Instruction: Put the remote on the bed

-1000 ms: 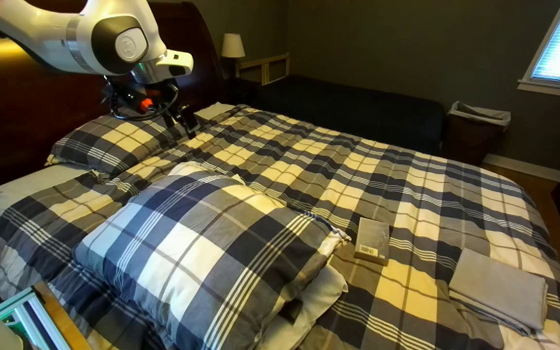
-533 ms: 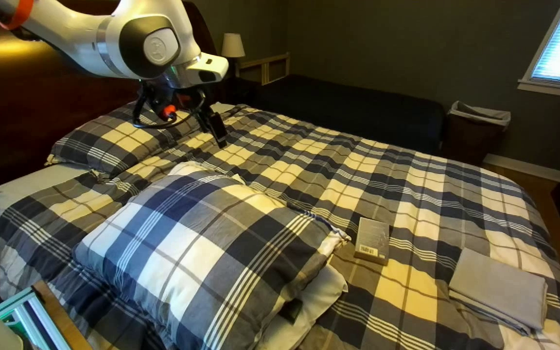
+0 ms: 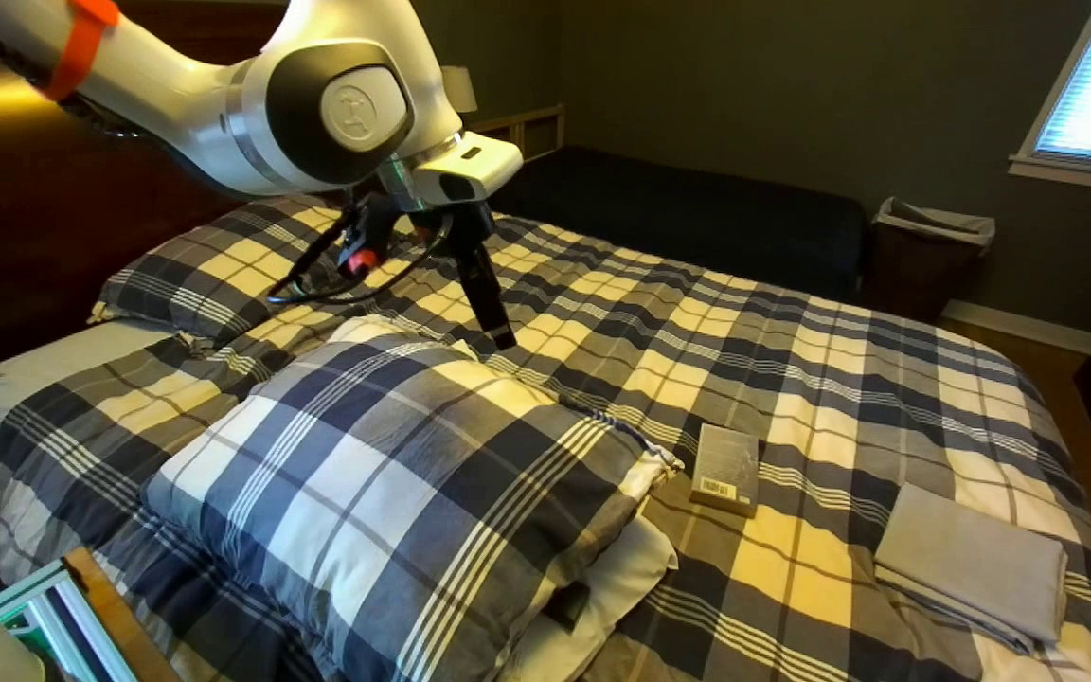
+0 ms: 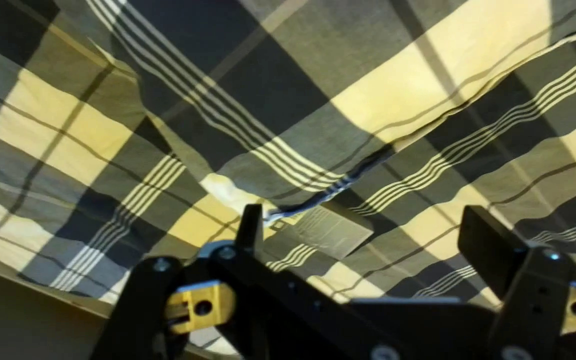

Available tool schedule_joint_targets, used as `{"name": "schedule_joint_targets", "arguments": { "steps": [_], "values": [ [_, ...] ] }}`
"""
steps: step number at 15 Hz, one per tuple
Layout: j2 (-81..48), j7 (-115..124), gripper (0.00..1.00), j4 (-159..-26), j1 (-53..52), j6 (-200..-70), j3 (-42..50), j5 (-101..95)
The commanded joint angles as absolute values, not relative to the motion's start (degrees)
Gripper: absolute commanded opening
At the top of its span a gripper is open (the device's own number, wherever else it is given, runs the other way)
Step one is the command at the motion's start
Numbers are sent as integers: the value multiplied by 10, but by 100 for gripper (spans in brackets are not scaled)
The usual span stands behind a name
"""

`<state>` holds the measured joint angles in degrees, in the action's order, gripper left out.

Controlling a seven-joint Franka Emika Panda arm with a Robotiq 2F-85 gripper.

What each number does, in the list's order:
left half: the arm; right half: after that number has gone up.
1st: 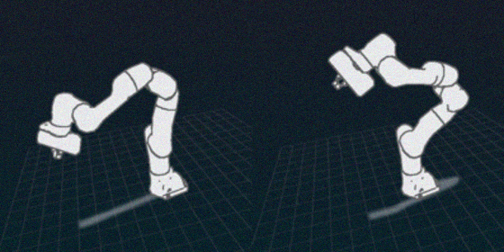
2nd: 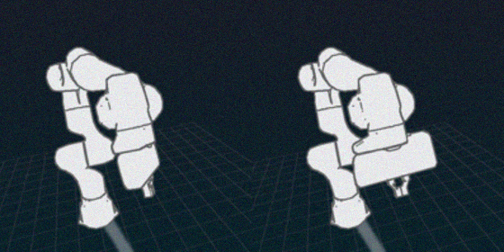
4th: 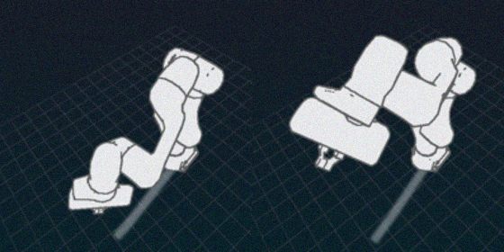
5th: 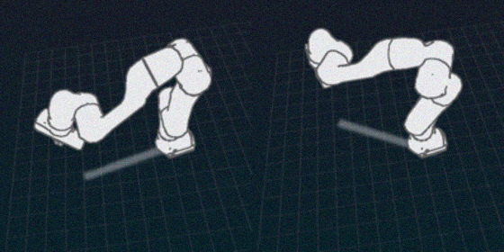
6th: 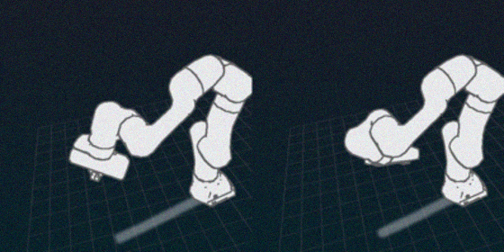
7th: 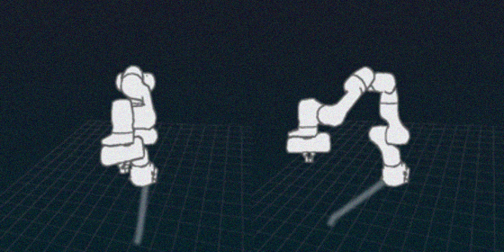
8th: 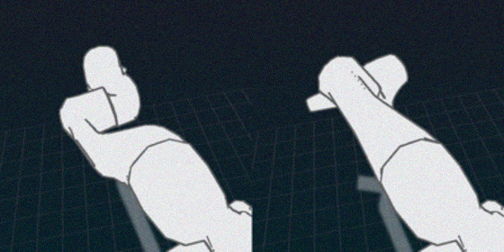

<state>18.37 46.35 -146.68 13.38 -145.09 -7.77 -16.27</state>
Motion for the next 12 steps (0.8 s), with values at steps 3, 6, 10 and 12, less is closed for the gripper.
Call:
{"name": "schedule_joint_targets", "arguments": {
  "steps": [3,6,10,12],
  "values": [
    [196,597,100,-1522,222,-1457,-52,-260],
    [177,669,100,-1529,260,-1454,-34,-300],
    [179,645,100,-1523,242,-1446,-14,-291],
    [178,650,100,-1523,242,-1446,-15,-291]
  ]
}}
